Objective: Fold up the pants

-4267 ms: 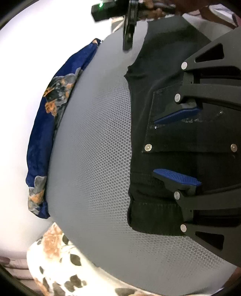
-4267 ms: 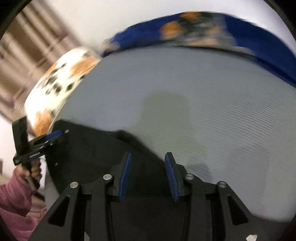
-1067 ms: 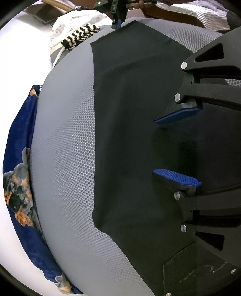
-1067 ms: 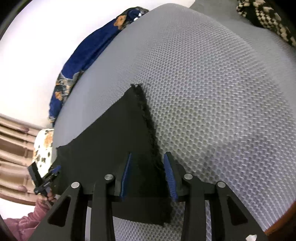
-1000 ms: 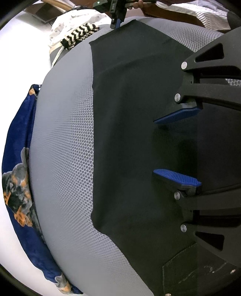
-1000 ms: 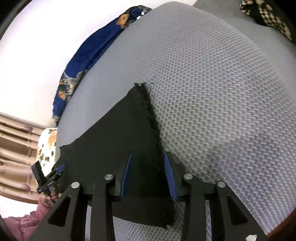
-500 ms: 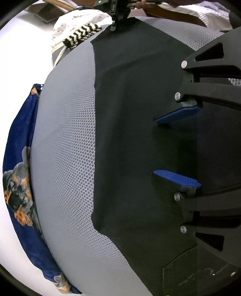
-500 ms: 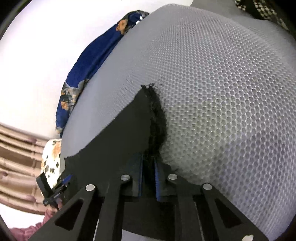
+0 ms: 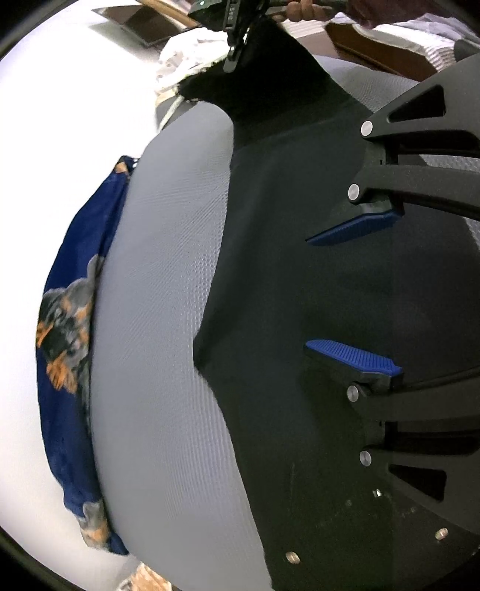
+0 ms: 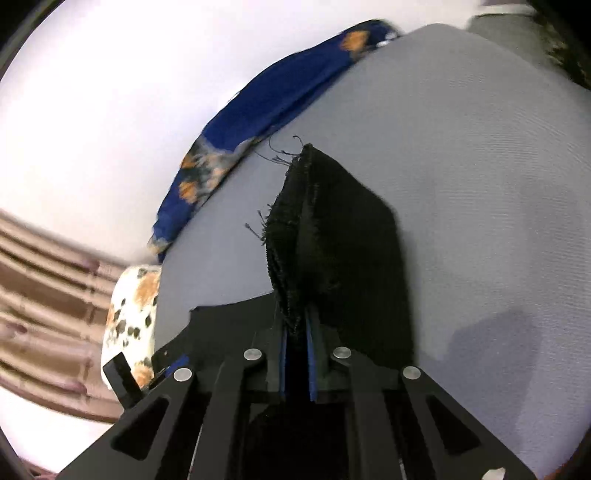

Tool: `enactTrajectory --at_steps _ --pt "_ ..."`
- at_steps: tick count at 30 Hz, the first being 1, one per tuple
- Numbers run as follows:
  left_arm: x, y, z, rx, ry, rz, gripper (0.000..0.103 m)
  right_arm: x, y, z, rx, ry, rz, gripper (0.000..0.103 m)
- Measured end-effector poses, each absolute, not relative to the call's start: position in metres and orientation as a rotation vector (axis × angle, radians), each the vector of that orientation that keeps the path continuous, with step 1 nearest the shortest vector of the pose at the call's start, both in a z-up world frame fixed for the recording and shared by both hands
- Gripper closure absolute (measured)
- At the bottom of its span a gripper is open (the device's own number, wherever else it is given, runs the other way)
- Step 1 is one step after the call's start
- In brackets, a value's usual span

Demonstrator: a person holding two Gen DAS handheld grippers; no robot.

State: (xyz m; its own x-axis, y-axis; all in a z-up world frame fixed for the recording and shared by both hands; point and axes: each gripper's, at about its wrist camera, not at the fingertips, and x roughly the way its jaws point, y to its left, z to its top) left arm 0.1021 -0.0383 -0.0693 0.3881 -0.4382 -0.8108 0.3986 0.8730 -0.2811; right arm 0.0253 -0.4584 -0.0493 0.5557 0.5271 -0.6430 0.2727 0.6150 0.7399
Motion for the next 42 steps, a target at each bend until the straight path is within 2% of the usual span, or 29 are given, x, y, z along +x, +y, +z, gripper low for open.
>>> enactTrajectory --at_steps 15,20,23,25,27,30,33,42 --pt "0.095 0.035 -0.055 -0.163 0.971 -0.513 0.049 0.104 -0.265 -0.090 0.772 1.235 0.426 0.097" --pt "0.096 0.043 -0.052 -0.196 0.966 -0.530 0.049 0.111 -0.214 -0.102 0.573 1.299 0.431 0.096" --pt "0.096 0.043 -0.051 -0.201 0.967 -0.551 0.049 0.111 -0.207 -0.099 0.541 1.290 0.445 0.085" --pt "0.096 0.041 -0.051 -0.213 0.976 -0.569 0.049 0.110 -0.205 -0.095 0.533 1.292 0.445 0.070" --pt "0.097 0.038 -0.052 -0.229 0.994 -0.591 0.049 0.108 -0.205 -0.089 0.525 1.294 0.450 0.066" --pt "0.100 0.030 -0.055 -0.266 1.028 -0.644 0.049 0.097 -0.215 -0.073 0.522 1.253 0.427 0.065" --pt "0.103 0.020 -0.063 -0.337 1.107 -0.727 0.049 0.087 -0.238 -0.061 0.548 1.200 0.352 0.059" --pt "0.111 -0.019 -0.097 -0.472 1.362 -0.825 0.050 0.058 -0.297 -0.068 0.755 1.111 0.205 0.059"
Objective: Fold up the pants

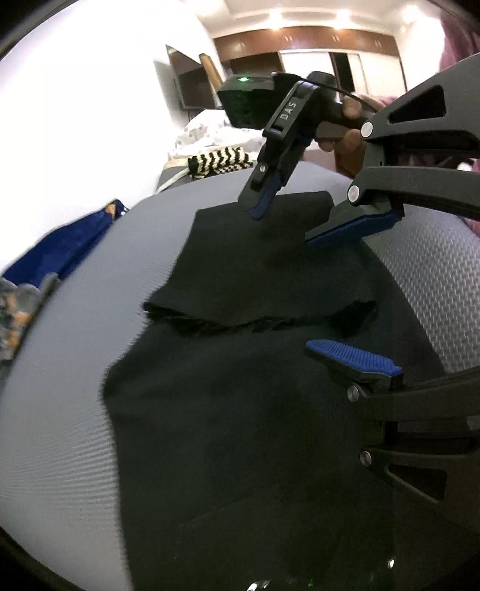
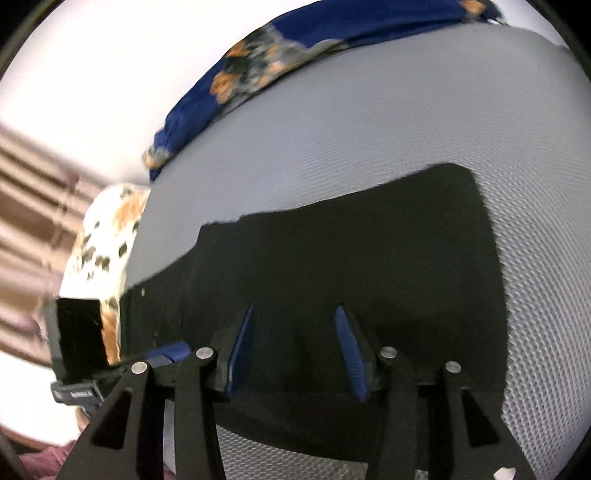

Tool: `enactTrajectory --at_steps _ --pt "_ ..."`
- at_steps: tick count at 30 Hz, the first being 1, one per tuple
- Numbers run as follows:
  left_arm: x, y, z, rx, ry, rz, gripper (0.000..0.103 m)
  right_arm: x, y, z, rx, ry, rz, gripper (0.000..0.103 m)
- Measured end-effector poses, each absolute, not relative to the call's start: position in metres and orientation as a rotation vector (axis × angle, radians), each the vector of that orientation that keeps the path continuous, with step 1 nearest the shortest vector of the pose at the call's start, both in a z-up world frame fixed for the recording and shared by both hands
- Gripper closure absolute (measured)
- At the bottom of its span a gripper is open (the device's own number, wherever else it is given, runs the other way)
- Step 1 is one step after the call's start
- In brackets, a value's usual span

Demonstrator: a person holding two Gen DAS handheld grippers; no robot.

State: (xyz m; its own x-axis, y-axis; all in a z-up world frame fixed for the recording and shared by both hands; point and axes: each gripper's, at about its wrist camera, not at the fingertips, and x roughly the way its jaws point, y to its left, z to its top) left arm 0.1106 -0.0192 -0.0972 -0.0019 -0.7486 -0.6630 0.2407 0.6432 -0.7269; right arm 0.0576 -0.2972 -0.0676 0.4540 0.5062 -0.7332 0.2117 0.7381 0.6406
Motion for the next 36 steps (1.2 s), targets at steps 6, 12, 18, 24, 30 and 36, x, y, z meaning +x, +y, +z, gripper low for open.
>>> enactTrajectory --at_steps 6,12,18,24,30,36 --pt "0.112 -0.032 -0.115 -0.492 1.426 -0.796 0.051 0.047 -0.314 -0.074 0.818 1.072 0.165 0.059" --pt "0.106 -0.042 -0.128 -0.528 1.463 -0.817 0.054 0.042 -0.324 -0.080 0.867 1.048 0.165 0.059" --pt "0.095 -0.067 -0.138 -0.533 1.532 -0.873 0.082 0.038 -0.333 -0.085 0.903 1.039 0.162 0.059" --pt "0.095 -0.075 -0.114 -0.485 1.445 -0.930 0.088 0.034 -0.334 -0.087 0.920 1.038 0.158 0.059" --pt "0.104 -0.077 -0.129 -0.458 1.475 -0.830 0.086 0.034 -0.336 -0.089 0.929 1.038 0.157 0.059" --pt "0.104 -0.077 -0.127 -0.435 1.447 -0.826 0.099 0.034 -0.331 -0.085 0.910 1.042 0.147 0.059"
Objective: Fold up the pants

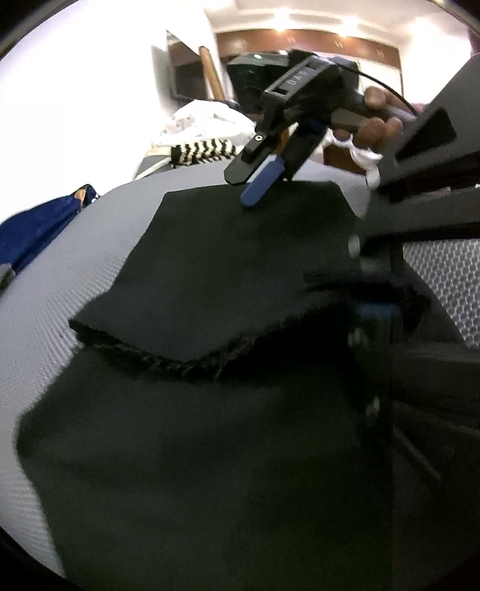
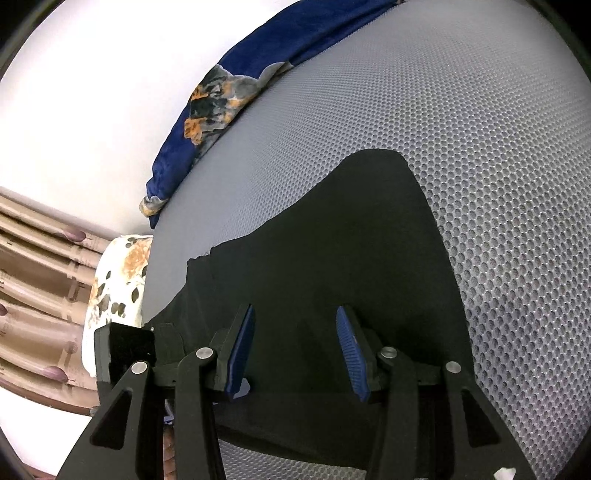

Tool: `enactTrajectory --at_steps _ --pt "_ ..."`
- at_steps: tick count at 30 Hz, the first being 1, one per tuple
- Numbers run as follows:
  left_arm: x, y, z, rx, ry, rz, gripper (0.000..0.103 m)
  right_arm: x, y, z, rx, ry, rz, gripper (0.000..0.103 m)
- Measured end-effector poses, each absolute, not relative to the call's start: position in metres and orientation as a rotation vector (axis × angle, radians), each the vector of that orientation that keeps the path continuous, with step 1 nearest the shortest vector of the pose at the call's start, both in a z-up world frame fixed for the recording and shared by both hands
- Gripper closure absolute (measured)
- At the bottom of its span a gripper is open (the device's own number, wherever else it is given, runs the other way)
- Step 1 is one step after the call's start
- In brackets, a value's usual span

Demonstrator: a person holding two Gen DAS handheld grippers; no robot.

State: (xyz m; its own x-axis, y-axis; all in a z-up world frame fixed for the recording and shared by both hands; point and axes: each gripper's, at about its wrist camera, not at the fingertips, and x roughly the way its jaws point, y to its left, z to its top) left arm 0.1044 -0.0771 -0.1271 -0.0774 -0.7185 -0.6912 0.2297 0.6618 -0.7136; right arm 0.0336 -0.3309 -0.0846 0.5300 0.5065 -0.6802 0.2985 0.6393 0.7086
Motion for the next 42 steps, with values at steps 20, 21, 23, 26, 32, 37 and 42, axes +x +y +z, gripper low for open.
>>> enactTrajectory --at_steps 20,21,23,26,32,37,42 --pt "0.085 -0.034 -0.114 -0.162 1.352 -0.697 0.091 0.054 -0.284 -0.084 0.558 1.154 0.063 0.060" --pt "0.085 -0.037 -0.110 -0.129 1.339 -0.691 0.089 0.055 -0.282 -0.083 0.544 1.158 0.063 0.060" --pt "0.084 -0.037 -0.101 -0.053 1.290 -0.666 0.079 0.059 -0.281 -0.079 0.525 1.157 0.062 0.060" --pt "0.084 -0.035 -0.087 0.032 1.207 -0.650 0.075 0.068 -0.284 -0.069 0.507 1.126 0.057 0.060" --pt "0.105 -0.036 -0.072 0.023 1.077 -0.644 0.072 0.092 -0.293 -0.064 0.444 1.096 0.011 0.060" --pt "0.125 -0.053 -0.080 0.020 1.053 -0.634 0.072 0.108 -0.293 -0.072 0.391 1.115 -0.002 0.060" --pt "0.132 -0.075 -0.104 0.099 1.119 -0.596 0.073 0.109 -0.293 -0.081 0.386 1.131 -0.003 0.060"
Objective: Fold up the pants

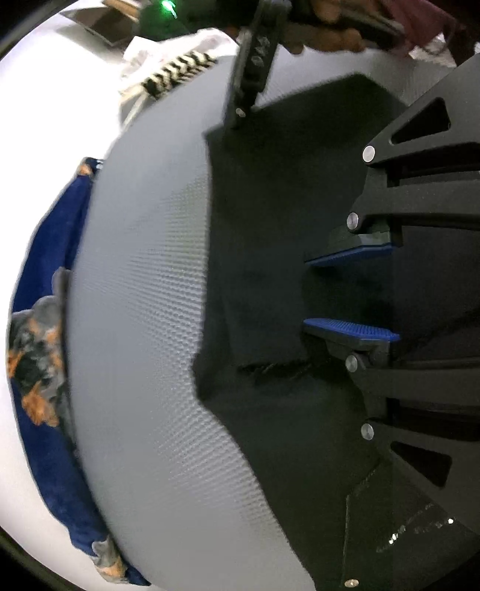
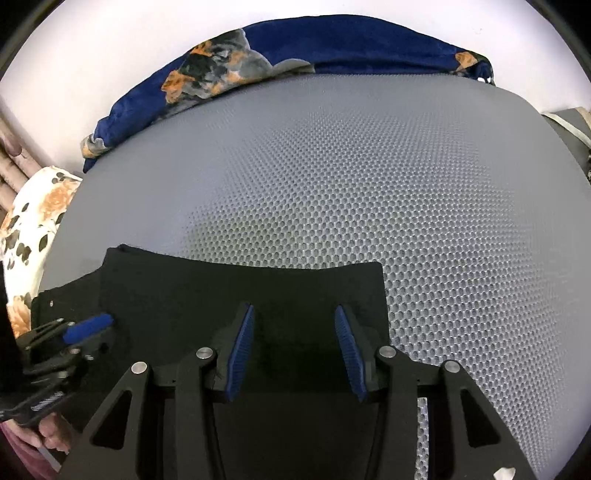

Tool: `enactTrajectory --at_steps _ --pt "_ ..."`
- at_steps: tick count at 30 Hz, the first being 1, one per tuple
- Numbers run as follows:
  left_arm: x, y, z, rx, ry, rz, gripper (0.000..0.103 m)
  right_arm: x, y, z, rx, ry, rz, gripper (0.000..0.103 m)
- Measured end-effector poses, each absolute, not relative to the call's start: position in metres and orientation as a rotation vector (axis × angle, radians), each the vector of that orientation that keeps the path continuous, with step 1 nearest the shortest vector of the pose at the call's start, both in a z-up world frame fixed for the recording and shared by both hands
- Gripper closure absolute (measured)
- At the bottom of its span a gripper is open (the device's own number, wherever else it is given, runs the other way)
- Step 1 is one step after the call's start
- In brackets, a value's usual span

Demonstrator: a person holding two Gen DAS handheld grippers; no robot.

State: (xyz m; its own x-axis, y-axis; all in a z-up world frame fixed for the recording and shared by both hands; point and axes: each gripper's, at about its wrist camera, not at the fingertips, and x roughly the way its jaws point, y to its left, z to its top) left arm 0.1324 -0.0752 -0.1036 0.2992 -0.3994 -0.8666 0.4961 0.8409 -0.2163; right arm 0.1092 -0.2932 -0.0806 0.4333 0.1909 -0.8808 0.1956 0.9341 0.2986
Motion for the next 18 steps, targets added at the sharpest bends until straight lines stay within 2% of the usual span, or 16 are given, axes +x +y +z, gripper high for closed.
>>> enactTrajectory --at_steps 5,18 --pt "0.124 -0.083 -0.103 0.190 1.079 -0.584 0.072 0.108 -0.293 -0.082 0.384 1.132 -0.006 0.060" --pt "0.117 -0.075 -0.098 0.125 1.122 -0.557 0.065 0.086 -0.276 -0.083 0.395 1.184 0.006 0.060"
